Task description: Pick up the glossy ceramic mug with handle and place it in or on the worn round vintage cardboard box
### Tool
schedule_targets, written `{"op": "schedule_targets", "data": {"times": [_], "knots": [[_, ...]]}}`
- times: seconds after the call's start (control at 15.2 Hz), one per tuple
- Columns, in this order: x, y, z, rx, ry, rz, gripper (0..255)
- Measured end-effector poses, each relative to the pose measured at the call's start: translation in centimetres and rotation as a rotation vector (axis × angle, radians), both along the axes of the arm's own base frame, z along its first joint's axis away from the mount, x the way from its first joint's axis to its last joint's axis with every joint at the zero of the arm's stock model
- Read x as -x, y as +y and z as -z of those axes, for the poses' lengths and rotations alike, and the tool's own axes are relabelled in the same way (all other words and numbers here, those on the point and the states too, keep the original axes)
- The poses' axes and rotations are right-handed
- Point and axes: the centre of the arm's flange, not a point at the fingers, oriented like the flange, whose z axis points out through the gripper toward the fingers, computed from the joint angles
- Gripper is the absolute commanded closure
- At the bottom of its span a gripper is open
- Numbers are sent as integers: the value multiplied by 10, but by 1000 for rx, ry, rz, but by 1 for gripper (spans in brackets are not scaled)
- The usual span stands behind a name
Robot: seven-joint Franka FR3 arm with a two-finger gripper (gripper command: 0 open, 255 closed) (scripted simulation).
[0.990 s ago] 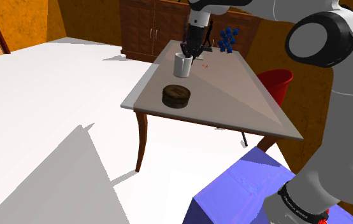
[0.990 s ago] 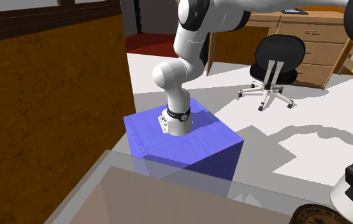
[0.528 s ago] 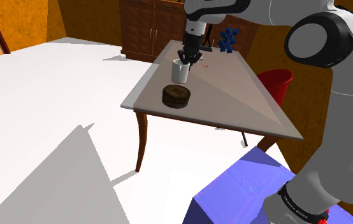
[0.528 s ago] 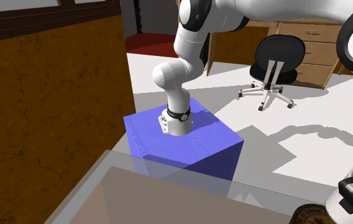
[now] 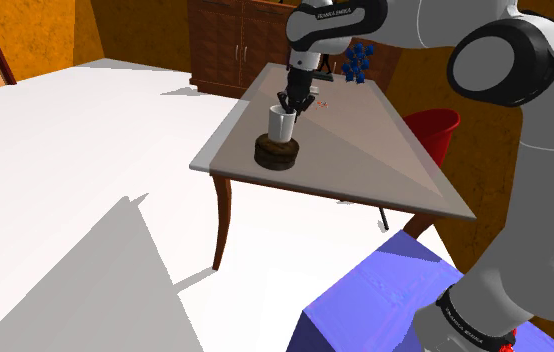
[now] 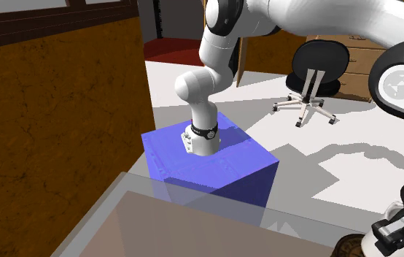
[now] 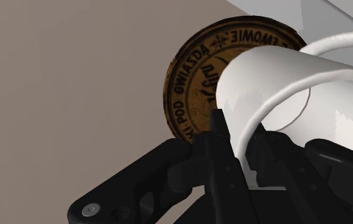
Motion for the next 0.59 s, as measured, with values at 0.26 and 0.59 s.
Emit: {"op": "schedule_targets", "data": {"times": [0.26,0.59], "knots": [[-1,0,16,0,0,0,255],[-1,0,17,0,0,0,255]]}}
